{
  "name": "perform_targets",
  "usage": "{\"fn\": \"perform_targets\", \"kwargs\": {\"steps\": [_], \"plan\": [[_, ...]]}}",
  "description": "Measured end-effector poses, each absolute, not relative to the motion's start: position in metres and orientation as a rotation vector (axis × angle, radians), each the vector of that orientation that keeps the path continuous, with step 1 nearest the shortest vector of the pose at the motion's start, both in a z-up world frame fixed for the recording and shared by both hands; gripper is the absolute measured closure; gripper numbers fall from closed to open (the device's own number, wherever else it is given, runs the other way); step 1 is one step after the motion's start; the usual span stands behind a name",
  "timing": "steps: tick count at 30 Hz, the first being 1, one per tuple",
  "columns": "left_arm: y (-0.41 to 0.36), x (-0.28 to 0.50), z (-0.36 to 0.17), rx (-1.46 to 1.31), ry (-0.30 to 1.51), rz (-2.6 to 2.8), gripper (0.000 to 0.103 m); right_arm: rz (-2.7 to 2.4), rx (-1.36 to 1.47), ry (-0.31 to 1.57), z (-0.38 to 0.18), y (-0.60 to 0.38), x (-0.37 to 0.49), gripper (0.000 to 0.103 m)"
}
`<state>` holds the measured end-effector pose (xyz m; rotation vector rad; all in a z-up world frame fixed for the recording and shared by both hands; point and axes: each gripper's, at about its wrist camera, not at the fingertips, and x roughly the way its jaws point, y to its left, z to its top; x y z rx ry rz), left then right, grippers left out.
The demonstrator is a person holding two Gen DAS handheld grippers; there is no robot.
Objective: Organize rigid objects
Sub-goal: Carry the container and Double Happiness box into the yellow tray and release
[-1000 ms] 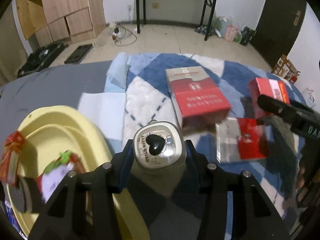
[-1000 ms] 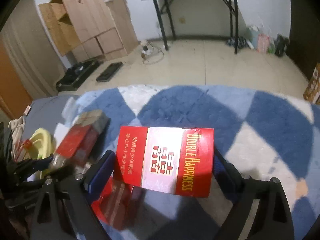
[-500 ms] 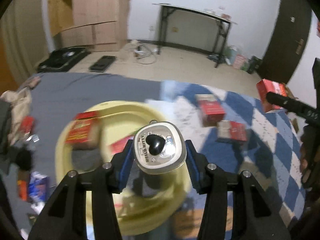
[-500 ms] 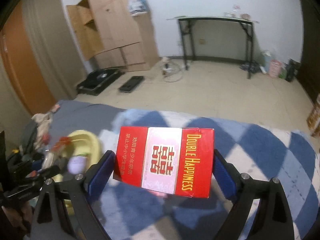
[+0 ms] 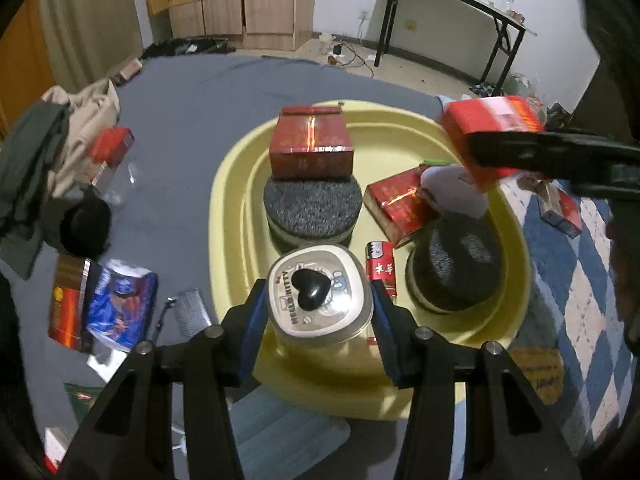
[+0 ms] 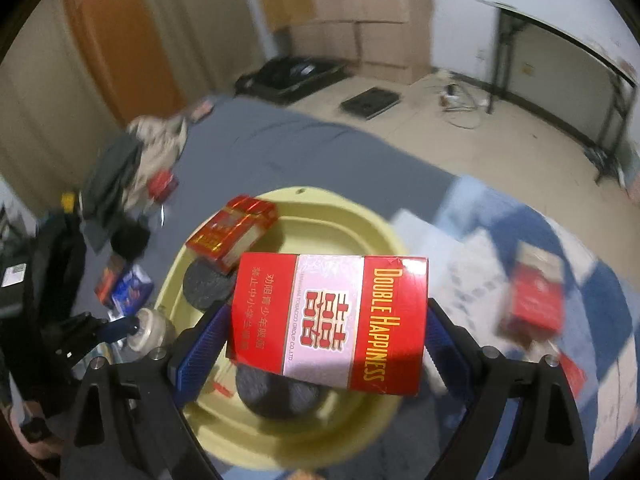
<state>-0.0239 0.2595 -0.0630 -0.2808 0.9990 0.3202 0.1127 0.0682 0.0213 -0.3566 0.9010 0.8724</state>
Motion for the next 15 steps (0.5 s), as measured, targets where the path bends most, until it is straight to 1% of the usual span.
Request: {"fn": "perform_targets", "kwargs": {"steps": [5,12,15], "plan": [[0.253,-0.012,-0.085,-0.301,1.057,0.286,0.052,0.877,-0.549,0.941,-0.009,0.125,0.138,0.009],[0.252,-0.008,-0.093,-0.305,1.046,0.298,0.052,0.872,-0.587,0.978,-0.043,0.16,0.15,0.008],[0.25,-0.006,-0.092,-0.316,1.054,0.314,0.051,0.849,-0.575,0.975,-0.046,0.159,0.148,0.007]]}}
